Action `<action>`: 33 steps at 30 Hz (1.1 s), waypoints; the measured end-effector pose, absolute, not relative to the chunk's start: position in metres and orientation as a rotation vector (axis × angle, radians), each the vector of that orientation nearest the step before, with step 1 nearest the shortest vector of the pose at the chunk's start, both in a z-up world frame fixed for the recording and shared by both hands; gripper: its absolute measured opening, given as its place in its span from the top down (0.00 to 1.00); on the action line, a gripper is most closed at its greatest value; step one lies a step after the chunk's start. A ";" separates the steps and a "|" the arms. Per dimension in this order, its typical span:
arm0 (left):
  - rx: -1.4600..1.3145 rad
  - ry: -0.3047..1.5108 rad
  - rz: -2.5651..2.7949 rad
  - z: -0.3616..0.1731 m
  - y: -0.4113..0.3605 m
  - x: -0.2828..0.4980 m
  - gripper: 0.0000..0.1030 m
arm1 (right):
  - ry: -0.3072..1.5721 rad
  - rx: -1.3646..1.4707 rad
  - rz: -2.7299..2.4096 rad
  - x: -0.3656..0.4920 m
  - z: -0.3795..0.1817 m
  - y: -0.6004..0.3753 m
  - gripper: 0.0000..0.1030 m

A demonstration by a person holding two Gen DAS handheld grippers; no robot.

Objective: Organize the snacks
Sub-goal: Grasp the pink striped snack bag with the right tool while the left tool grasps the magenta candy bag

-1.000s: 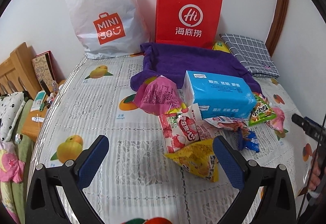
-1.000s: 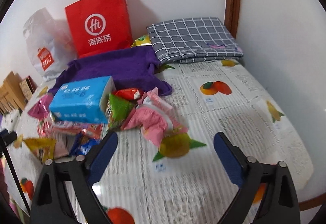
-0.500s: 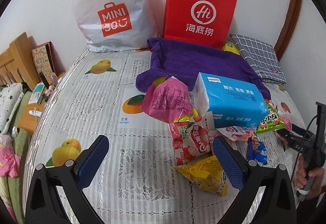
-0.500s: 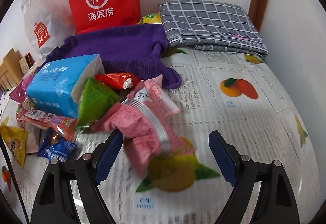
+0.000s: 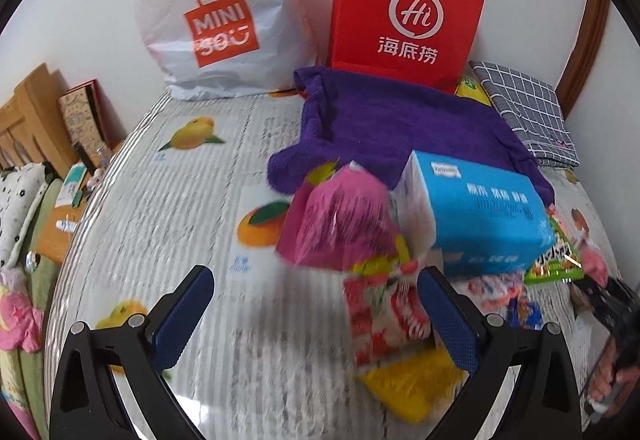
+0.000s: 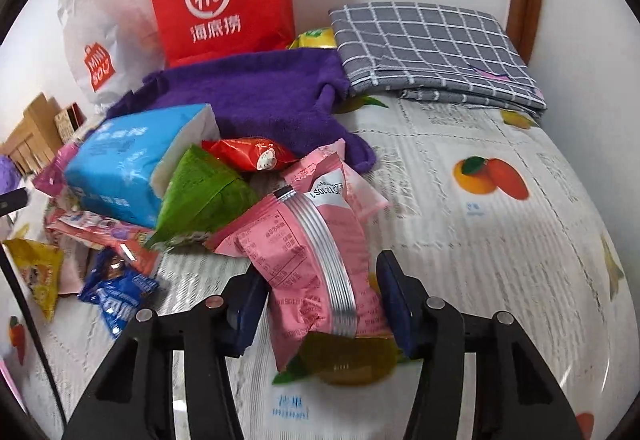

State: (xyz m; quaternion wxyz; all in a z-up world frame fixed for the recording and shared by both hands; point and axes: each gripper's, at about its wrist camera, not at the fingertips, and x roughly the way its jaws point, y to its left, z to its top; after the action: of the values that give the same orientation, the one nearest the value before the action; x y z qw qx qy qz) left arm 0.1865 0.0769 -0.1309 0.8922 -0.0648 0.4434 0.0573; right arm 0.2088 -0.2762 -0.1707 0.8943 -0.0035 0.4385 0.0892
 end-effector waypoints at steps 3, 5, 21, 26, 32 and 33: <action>-0.116 0.928 0.120 -0.131 0.076 0.205 0.00 | 0.906 0.011 0.151 0.197 -0.168 -0.285 0.48; -0.104 0.935 0.121 -0.134 0.076 0.217 0.00 | 0.910 0.021 0.129 0.192 -0.168 -0.289 0.48; -0.175 0.972 -0.011 -0.154 0.087 0.239 0.47 | 0.954 0.060 0.033 0.161 -0.168 -0.284 0.48; -0.216 0.935 -0.010 -0.134 0.105 0.212 0.47 | 0.931 0.074 0.032 0.150 -0.152 -0.271 0.48; -0.233 0.900 0.018 -0.108 0.123 0.174 0.47 | 0.915 0.075 0.060 0.134 -0.131 -0.249 0.48; -0.237 0.895 0.019 -0.105 0.124 0.168 0.47 | 0.916 0.076 0.062 0.133 -0.130 -0.247 0.48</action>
State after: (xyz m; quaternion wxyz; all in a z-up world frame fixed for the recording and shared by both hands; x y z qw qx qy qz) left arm 0.1683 0.1243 -0.1048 0.8947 -0.1144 0.4317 0.0089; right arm 0.1332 -0.2467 -0.1301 0.8957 0.0368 0.4421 0.0299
